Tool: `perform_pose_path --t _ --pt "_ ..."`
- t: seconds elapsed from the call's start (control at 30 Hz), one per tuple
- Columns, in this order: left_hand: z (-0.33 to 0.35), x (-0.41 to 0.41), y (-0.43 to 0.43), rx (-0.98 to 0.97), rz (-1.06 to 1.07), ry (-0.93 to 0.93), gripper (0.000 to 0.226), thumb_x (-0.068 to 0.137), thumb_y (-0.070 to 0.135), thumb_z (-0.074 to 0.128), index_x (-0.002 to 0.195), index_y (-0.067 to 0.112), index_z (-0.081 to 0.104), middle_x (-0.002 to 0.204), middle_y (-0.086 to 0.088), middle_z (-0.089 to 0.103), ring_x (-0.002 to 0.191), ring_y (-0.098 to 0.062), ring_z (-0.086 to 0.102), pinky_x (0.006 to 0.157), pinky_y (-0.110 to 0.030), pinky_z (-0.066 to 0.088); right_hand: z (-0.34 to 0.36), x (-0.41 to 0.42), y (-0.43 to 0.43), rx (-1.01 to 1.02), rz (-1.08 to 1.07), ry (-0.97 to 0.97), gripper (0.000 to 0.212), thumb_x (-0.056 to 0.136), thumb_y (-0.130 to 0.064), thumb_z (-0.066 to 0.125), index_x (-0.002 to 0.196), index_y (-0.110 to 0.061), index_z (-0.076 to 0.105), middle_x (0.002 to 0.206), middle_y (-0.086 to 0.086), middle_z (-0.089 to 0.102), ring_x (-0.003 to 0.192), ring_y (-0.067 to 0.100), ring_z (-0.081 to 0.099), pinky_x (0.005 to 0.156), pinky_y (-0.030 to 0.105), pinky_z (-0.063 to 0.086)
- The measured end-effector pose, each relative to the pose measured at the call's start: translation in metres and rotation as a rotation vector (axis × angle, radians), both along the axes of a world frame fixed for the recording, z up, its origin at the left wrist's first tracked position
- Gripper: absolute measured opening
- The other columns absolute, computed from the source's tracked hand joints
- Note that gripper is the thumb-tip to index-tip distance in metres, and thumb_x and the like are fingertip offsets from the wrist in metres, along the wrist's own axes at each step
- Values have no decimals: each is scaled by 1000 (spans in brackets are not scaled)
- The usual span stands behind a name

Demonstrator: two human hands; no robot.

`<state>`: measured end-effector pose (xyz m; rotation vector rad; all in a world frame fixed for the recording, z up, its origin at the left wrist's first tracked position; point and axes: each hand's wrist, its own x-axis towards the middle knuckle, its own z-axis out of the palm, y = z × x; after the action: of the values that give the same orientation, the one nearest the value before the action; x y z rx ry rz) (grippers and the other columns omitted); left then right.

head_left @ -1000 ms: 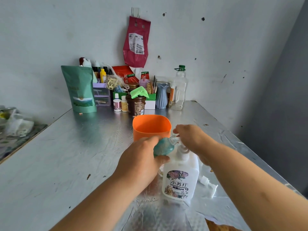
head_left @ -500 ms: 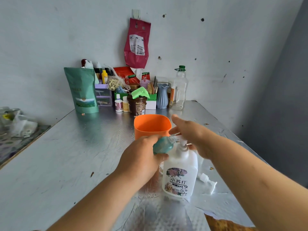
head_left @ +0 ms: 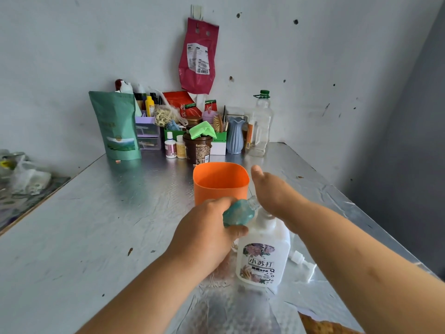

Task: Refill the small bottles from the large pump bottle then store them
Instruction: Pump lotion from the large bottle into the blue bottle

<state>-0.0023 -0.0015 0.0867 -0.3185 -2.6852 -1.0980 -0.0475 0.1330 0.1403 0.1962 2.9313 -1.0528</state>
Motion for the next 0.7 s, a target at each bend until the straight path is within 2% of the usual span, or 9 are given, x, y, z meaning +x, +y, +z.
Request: perform_pose_path --t 0.13,0.2,0.27,0.33,0.57,0.7 --pt "0 3 -1 4 -2 -24 41 81 36 76 119 38 62 112 12 67 100 -11 61 86 -30 50 -1 0 -1 -122 -30 -41 43 103 -13 14 144 -6 25 137 25 43 126 40 43 111 47 28" --pt "2 3 -1 9 -3 -29 41 81 36 76 119 38 62 112 12 68 100 -11 62 87 -32 51 2 2 1 -125 24 -58 47 105 -26 13 143 -4 28 139 25 43 128 38 42 112 45 26" --pt "5 5 0 12 -4 -33 43 80 38 76 120 38 61 112 12 68 100 -11 62 88 -34 51 4 1 5 -198 63 -70 61 102 -46 15 144 -6 32 145 17 40 134 33 37 113 44 23" --pt "8 5 1 1 -4 -30 44 80 38 76 121 35 61 112 12 68 100 -12 62 88 -35 52 6 0 7 -267 51 -86 66 99 -54 18 145 -9 34 147 14 39 136 31 34 110 44 25" --pt "11 4 0 -9 25 -46 42 78 41 78 116 29 64 107 11 68 95 -12 62 85 -37 52 5 -1 4 -224 52 -53 61 101 -48 17 140 -7 40 142 16 45 129 31 41 106 44 29" --pt "9 4 -1 -11 30 -42 41 78 41 78 115 30 65 105 10 69 94 -12 63 84 -38 52 6 1 4 -96 124 -13 47 104 -30 15 132 -3 42 133 19 50 120 34 46 102 44 34"
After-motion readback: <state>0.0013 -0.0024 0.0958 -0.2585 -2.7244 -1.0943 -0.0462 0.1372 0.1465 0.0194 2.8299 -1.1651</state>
